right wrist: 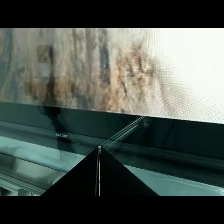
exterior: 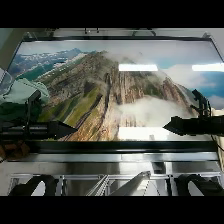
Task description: Fold the shirts.
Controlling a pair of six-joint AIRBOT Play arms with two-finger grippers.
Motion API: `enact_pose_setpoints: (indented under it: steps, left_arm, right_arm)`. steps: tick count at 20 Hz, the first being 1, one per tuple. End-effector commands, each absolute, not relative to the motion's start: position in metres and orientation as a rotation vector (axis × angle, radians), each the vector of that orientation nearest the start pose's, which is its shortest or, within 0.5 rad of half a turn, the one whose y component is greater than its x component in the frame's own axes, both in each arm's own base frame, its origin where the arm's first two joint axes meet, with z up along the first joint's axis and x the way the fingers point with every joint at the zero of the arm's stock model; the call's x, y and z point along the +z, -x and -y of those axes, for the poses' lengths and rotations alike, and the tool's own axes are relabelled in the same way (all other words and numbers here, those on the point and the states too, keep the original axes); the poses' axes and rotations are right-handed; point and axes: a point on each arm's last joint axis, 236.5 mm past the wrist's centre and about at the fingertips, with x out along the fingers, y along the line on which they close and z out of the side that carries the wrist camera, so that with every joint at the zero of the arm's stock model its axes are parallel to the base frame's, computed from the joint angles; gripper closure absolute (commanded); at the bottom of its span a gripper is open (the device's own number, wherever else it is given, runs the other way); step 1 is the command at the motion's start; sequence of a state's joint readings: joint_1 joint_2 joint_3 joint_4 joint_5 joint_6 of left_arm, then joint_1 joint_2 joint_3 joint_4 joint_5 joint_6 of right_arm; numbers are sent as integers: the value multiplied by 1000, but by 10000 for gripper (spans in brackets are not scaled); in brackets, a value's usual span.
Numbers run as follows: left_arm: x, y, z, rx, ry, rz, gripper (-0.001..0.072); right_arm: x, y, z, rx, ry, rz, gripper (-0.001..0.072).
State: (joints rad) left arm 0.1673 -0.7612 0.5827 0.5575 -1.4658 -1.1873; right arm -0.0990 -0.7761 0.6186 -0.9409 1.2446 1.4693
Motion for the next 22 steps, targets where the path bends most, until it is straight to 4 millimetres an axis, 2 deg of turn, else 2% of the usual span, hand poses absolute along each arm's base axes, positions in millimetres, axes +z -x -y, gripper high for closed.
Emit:
enact_pose_setpoints:
  steps: [1, 4, 6, 7, 8, 9, 11, 12, 14, 16, 19, 21, 22]
  left_arm:
    - [68, -207, 167, -787, 702, -1228, 687]
    - [69, -210, 167, -781, 702, -1219, 685]
    - [87, -227, 156, -756, 683, -1152, 682]
    - [104, -242, 144, -727, 666, -1088, 457]
    - [124, -259, 125, -673, 637, -1013, 103]
    - [139, -277, 99, -590, 593, -945, -11]
    - [162, -315, 32, -386, 466, -852, -13]
    - [166, -329, 1, -303, 439, -839, -13]
    - [159, -354, -57, -176, 479, -872, -13]
    - [135, -371, -116, -89, 603, -934, -13]
    - [82, -374, -204, 29, 788, -980, -13]
    - [49, -377, -254, 93, 848, -971, -13]
    - [35, -379, -273, 106, 853, -968, -13]
  right_arm:
    - [12, -237, -109, 339, -563, -1297, 688]
    - [12, -237, -109, 339, -563, -1297, 689]
    - [12, -237, -109, 339, -563, -1297, 689]
    - [12, -237, -109, 339, -563, -1297, 688]
    - [12, -237, -109, 339, -563, -1297, 688]
    - [12, -237, -109, 339, -563, -1297, 688]
    - [12, -237, -109, 339, -563, -1297, 688]
    - [12, -237, -109, 339, -563, -1297, 689]
    - [12, -237, -109, 339, -564, -1297, 689]
    - [13, -239, -110, 339, -570, -1290, 689]
    - [13, -242, -109, 335, -571, -1278, 688]
    - [14, -244, -109, 330, -572, -1267, 688]
    - [15, -248, -108, 326, -576, -1251, 688]
